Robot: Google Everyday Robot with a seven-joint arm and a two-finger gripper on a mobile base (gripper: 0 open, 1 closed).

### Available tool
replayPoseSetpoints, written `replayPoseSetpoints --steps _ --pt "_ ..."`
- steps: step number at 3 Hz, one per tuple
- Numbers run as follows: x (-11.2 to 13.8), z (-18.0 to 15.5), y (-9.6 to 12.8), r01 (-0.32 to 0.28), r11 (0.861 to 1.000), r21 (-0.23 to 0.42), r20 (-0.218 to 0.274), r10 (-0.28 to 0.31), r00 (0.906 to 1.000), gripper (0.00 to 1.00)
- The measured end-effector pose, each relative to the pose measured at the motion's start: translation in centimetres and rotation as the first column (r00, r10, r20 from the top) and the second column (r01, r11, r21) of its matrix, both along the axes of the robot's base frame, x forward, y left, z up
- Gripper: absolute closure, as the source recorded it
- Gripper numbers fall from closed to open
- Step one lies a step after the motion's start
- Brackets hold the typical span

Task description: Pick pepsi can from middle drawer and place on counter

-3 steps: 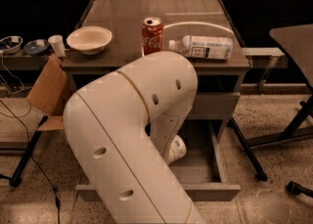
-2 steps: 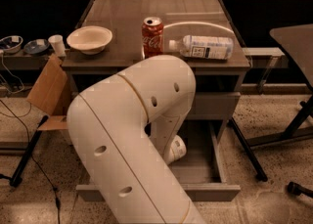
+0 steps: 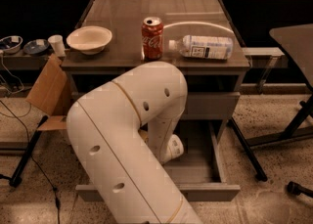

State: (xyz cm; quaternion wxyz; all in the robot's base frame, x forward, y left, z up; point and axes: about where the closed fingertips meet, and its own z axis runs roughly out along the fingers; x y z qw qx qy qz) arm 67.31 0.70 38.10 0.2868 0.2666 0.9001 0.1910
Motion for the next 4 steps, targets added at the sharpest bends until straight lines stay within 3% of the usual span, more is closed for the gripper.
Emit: replayPoseSetpoints --steps 2,4 --pt "1.3 0.7 -1.7 0.088 0.996 -0.033 0.039 -0.087 0.9955 0.0" --pt "1.8 1.1 -1.9 0.111 0.991 -0.073 0.057 -0.107 0.9926 0.0"
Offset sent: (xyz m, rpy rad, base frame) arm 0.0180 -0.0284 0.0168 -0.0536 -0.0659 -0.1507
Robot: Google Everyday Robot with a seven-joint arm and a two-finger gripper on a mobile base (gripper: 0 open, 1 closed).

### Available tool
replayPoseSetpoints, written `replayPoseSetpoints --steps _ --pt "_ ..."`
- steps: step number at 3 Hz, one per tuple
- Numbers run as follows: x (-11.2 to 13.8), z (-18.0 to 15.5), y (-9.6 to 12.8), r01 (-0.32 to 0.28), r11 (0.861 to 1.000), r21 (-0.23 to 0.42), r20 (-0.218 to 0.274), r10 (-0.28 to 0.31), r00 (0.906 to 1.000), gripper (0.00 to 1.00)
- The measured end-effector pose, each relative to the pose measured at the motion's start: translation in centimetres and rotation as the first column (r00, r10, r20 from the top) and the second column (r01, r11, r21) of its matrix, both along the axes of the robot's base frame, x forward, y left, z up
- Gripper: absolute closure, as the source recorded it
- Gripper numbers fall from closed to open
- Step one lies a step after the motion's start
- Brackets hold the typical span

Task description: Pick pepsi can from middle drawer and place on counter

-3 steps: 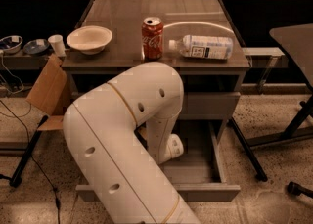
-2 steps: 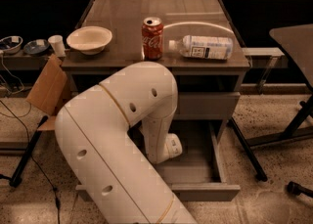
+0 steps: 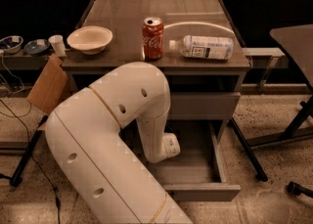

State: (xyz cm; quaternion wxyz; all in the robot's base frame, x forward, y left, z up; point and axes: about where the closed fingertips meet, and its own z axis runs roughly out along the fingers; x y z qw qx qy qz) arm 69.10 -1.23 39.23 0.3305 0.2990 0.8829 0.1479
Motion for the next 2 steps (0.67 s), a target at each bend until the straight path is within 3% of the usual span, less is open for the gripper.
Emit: replayPoseSetpoints --steps 2 --pt "0.24 -0.38 0.31 -0.014 0.999 -0.048 -0.021 0.013 0.9997 0.0"
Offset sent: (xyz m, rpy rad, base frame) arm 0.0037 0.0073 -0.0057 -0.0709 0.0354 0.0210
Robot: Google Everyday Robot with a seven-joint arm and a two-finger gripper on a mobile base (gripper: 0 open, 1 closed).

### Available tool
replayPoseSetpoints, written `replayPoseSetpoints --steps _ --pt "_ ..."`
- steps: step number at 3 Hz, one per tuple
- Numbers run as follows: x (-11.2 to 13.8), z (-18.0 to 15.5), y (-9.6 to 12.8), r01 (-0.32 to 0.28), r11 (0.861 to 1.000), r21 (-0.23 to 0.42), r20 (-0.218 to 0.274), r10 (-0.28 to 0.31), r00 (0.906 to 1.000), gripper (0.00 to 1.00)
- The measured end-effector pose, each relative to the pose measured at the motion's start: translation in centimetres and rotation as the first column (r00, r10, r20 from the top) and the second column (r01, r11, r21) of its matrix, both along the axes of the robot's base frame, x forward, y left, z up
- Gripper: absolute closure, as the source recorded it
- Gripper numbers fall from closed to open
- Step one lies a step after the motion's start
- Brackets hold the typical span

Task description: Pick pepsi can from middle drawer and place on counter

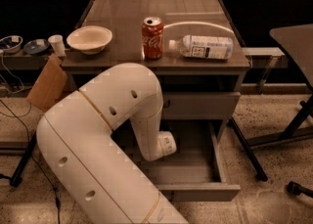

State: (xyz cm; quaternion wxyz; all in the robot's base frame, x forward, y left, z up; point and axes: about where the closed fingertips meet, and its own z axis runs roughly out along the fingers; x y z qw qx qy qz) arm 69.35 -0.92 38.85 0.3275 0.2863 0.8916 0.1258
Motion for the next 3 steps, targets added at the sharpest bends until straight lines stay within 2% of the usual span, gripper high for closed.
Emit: replayPoseSetpoints --steps 3 --pt "0.01 -0.35 0.76 -0.034 0.999 -0.032 -0.016 0.034 0.9993 0.0"
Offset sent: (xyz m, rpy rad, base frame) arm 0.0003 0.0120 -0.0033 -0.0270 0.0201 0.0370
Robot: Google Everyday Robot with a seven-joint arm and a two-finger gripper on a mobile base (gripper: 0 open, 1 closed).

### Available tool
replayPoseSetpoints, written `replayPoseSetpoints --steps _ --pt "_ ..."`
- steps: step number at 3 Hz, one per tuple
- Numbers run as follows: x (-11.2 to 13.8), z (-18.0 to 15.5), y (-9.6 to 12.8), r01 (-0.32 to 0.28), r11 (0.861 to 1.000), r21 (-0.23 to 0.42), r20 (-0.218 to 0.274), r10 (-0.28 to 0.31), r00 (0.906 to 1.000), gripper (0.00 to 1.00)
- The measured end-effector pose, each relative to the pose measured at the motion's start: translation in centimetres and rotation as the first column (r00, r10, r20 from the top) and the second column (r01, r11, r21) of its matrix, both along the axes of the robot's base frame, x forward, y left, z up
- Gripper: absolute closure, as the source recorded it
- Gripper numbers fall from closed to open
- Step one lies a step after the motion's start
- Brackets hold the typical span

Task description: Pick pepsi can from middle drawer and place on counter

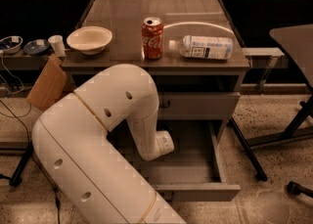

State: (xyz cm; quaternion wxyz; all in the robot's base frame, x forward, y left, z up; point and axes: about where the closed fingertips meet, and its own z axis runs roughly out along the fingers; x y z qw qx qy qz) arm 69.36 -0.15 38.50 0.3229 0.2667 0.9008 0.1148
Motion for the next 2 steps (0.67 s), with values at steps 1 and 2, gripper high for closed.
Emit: replayPoseSetpoints --steps 1,2 --pt "-0.02 -0.07 0.27 -0.012 1.0 -0.012 -0.001 0.012 0.9999 0.0" --pt "0.01 -0.07 0.57 -0.023 0.999 -0.024 -0.001 0.023 0.9997 0.18"
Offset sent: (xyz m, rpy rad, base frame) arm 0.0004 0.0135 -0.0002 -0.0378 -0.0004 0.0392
